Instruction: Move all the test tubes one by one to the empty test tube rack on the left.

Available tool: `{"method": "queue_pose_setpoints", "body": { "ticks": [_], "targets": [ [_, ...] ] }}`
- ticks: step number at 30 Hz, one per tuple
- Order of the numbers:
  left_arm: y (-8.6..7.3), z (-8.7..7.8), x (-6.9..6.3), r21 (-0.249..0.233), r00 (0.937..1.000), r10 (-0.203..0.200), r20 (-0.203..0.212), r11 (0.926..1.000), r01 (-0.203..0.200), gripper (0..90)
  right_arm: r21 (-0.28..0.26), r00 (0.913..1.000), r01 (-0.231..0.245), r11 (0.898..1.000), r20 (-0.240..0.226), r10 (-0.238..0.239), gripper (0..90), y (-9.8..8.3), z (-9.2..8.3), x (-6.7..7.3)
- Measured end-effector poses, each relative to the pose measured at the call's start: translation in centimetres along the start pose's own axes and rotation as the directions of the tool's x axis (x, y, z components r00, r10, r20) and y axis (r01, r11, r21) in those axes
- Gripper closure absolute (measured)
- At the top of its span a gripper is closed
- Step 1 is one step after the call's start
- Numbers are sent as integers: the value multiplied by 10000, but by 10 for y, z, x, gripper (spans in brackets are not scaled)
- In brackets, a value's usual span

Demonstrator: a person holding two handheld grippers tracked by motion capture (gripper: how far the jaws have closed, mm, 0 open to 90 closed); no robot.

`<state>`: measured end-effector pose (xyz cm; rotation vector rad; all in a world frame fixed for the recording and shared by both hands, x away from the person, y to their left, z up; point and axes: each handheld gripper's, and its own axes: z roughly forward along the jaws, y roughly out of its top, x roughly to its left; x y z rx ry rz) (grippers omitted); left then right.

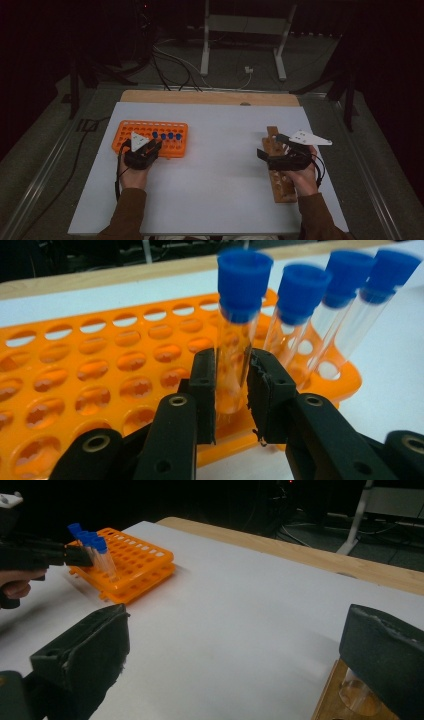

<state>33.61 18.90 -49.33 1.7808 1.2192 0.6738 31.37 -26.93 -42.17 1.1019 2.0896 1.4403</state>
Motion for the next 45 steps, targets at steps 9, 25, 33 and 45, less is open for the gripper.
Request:
{"method": "queue_pose_setpoints", "body": {
  "ticks": [9, 25, 33, 45],
  "targets": [
    [-1, 3, -1, 437, 9999, 140, -54, 9989, -138, 779, -133, 9999, -21, 9999, 98, 22, 0, 1, -3, -3],
    [3, -28, -2, -427, 9956, -492, 795, 9977, 527, 514, 303, 9929, 99, 9995, 1178, -134, 13, -6, -3, -26],
    [5, -44, -9, -748, 9947, -522, 888, 9955, 589, 200, 935, 9857, 384, 9949, 1600, -531, 160, -11, 7, -36],
    [5, -52, -4, -1012, 9923, -913, 842, 9899, 997, 11, 1617, 9788, 793, 9837, 1742, -1075, 602, -22, 19, -50]
  ]
}}
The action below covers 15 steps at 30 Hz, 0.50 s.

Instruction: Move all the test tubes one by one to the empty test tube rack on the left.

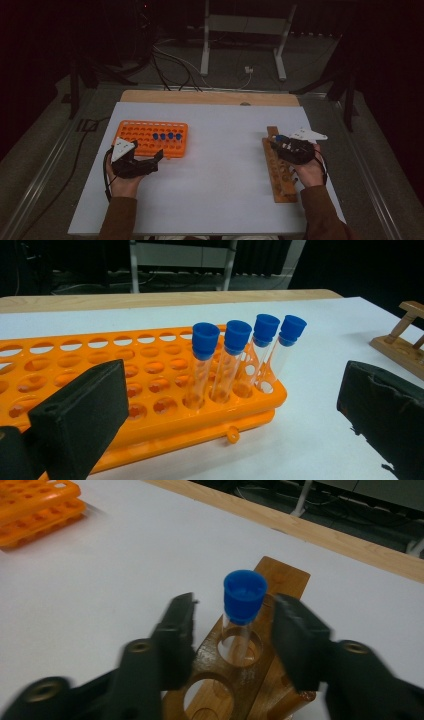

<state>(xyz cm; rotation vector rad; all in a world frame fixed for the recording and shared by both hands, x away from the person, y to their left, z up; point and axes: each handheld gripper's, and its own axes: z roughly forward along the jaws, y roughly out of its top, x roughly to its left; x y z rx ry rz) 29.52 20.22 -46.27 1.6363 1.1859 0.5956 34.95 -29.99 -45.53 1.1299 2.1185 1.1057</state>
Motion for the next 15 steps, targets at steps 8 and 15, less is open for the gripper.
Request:
{"method": "queue_pose_setpoints", "body": {
  "ticks": [8, 15],
  "targets": [
    [-1, 2, -2, 85, 9999, 79, -75, 9999, -78, 11, -31, 9999, -121, 9999, 69, 121, 750, -2, 2, -5],
    [-2, 2, -3, 104, 9999, 111, -44, 9999, -110, 11, -85, 9999, -47, 10000, 98, 48, 770, -2, 2, -3]
  ]
}}
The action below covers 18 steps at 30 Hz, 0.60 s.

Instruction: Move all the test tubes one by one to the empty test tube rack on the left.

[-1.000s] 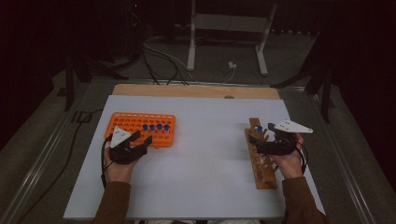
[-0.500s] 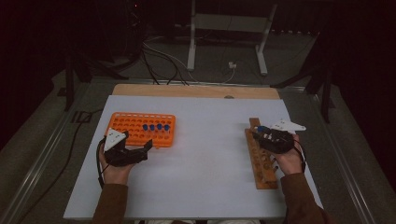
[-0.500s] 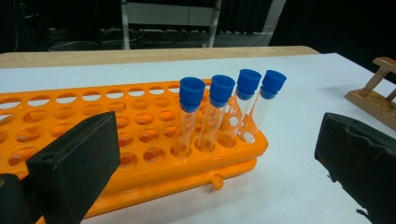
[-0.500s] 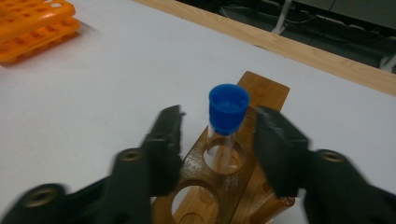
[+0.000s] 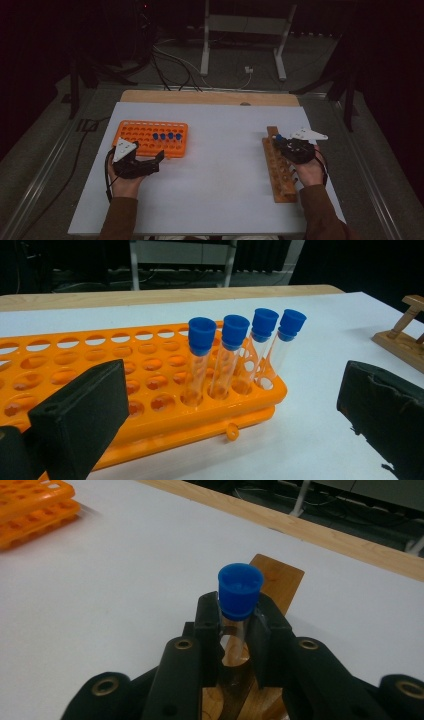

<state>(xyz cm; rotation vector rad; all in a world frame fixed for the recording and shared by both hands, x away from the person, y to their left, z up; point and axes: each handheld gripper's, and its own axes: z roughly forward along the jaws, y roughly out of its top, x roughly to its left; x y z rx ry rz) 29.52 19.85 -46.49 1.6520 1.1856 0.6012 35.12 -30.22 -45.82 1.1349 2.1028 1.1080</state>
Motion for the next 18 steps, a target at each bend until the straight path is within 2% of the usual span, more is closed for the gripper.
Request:
{"method": "queue_pose_setpoints", "body": {
  "ticks": [6, 18],
  "targets": [
    [0, 0, 0, -32, 10000, -22, -2, 10000, 22, 6, -100, 10000, -17, 9999, -41, 17, 771, 2, -3, 1],
    [0, 0, -2, 19, 10000, 53, 27, 10000, -53, 5, -540, 9980, -600, 9967, -242, 587, 772, 13, -19, -3]
  ]
}}
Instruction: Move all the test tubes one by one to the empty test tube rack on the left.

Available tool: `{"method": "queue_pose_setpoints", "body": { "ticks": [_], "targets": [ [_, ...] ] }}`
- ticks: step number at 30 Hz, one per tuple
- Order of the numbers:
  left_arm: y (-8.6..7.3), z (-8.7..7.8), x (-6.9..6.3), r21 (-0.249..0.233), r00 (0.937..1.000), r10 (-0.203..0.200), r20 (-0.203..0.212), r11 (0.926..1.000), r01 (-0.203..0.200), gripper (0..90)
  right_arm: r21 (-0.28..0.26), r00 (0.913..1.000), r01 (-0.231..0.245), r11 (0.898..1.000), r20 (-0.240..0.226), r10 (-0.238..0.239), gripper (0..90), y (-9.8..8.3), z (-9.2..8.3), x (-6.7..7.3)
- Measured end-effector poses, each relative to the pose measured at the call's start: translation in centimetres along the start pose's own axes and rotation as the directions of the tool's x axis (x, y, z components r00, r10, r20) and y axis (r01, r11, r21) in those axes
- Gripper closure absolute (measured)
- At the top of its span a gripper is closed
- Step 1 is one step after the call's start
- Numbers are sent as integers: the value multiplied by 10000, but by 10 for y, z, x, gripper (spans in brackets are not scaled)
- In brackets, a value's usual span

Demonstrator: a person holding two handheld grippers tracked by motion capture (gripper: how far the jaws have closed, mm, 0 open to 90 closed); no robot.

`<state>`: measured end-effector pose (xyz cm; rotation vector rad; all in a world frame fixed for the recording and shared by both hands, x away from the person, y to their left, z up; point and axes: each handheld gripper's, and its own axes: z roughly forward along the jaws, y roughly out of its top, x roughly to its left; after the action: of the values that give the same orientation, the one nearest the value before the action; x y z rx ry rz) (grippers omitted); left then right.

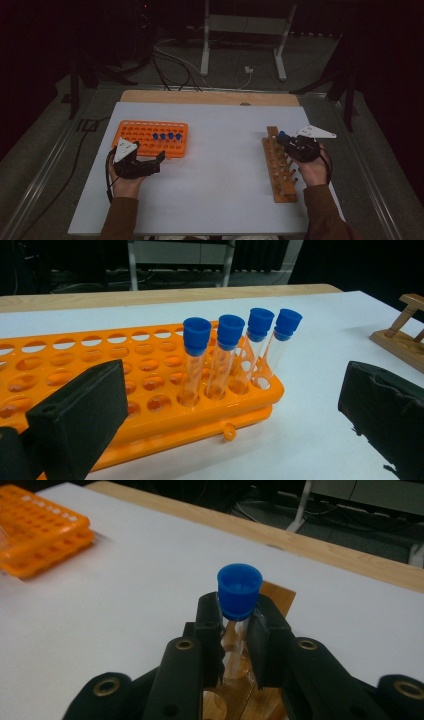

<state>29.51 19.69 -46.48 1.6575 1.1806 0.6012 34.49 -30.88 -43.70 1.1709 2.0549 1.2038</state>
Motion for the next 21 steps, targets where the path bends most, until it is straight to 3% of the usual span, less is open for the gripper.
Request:
{"method": "queue_pose_setpoints", "body": {
  "ticks": [5, 21],
  "targets": [
    [0, 1, -1, 18, 10000, -4, 26, 10000, 4, 5, -164, 9999, -135, 9998, -46, 134, 772, 7, -7, -2],
    [0, 1, -2, 35, 10000, 33, 48, 10000, -33, 6, -535, 10000, 53, 9986, -26, -54, 772, 27, -22, 2]
  ]
}}
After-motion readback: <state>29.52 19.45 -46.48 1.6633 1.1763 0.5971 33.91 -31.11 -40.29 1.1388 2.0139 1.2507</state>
